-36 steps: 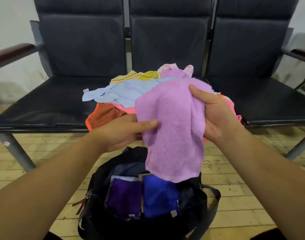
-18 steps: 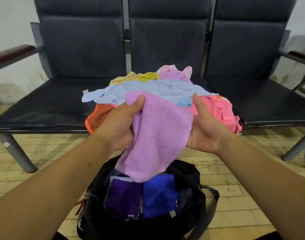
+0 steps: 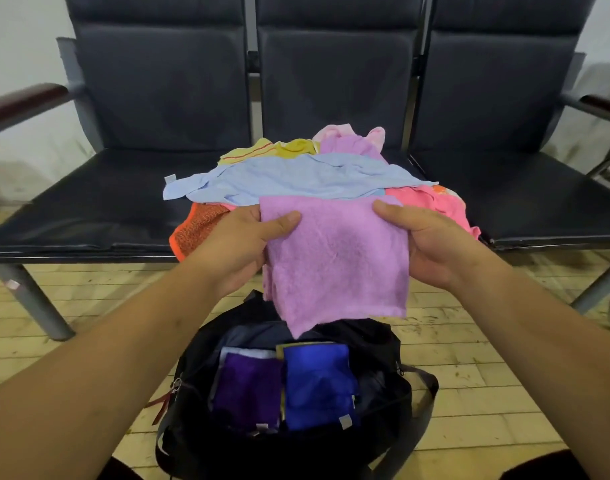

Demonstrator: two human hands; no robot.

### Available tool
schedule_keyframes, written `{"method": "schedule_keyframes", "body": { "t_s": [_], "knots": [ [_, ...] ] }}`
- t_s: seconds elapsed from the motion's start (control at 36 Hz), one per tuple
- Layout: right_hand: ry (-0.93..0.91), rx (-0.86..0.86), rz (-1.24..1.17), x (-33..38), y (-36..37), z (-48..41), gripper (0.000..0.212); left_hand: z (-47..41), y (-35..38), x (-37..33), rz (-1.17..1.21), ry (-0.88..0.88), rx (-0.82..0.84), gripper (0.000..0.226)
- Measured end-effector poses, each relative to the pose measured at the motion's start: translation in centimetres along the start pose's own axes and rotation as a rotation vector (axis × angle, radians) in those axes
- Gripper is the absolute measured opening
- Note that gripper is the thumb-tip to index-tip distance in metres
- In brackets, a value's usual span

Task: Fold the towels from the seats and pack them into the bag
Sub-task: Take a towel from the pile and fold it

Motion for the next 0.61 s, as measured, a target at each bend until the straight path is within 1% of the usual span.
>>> {"method": "schedule_keyframes", "body": {
  "t_s": [0.03, 0.08, 0.17, 0.19, 0.22, 0.28, 0.31, 0.36, 0.42, 0.5, 0.56, 0.61],
  "knots": [
    [-0.014, 0.018, 0.025, 0.2, 0.1, 0.1, 0.039, -0.1, -0.1, 0.1, 0.009, -0.006, -0.002, 0.025],
    [-0.056, 0.021, 0.105, 0.7, 0.1, 0.4, 0.038, -0.3, -0.5, -0.2, -0.085, 0.022, 0.017, 0.021],
    [-0.136, -0.006, 0.150, 1.2, -0.3, 0.6, 0.030, -0.4, -1.3, -1.3, -0.468, 0.131, 0.051, 0.015],
    [-0.157, -0.024, 0.155, 1.3, -0.5, 0.7, 0.028, -0.4, -1.5, -1.6, -0.573, 0.160, 0.046, 0.013],
    [-0.176, -0.043, 0.166, 1.4, -0.7, 0.7, 0.028, -0.4, -1.6, -1.8, -0.617, 0.177, 0.031, 0.012],
    [-0.213, -0.079, 0.194, 1.7, -0.9, 0.7, 0.030, -0.4, -2.0, -1.8, -0.586, 0.186, -0.019, 0.017],
    [-0.232, -0.097, 0.208, 1.9, -1.0, 0.7, 0.028, -0.4, -2.2, -1.8, -0.545, 0.179, -0.049, 0.021],
    [-0.279, -0.141, 0.257, 2.3, -1.1, 0.9, 0.022, -0.4, -2.4, -1.5, -0.444, 0.158, -0.082, 0.020],
    [-0.342, -0.213, 0.353, 2.9, -1.2, 1.4, 0.021, -0.3, -2.2, -1.6, -0.371, 0.153, -0.080, 0.020],
    [-0.447, -0.307, 0.459, 3.9, -1.0, 2.4, 0.020, -0.1, -1.8, -2.6, -0.308, 0.211, -0.064, 0.035],
    [-0.485, -0.311, 0.406, 4.3, -1.0, 2.8, 0.023, 0.1, -1.5, -2.9, -0.229, 0.217, -0.047, 0.038],
    [-0.468, -0.255, 0.285, 4.3, -0.9, 2.7, 0.023, 0.3, -1.2, -2.7, -0.126, 0.183, -0.027, 0.036]
  ]
}}
Point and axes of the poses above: each hand's wrist, its own z-axis away from the middle knuckle, its own y-axis out of the palm, x = y × z, the point moved 9 cm from there along -z, towards the middle knuckle, and after that the axes turned 12 degrees about y, right-handed, at the moved point
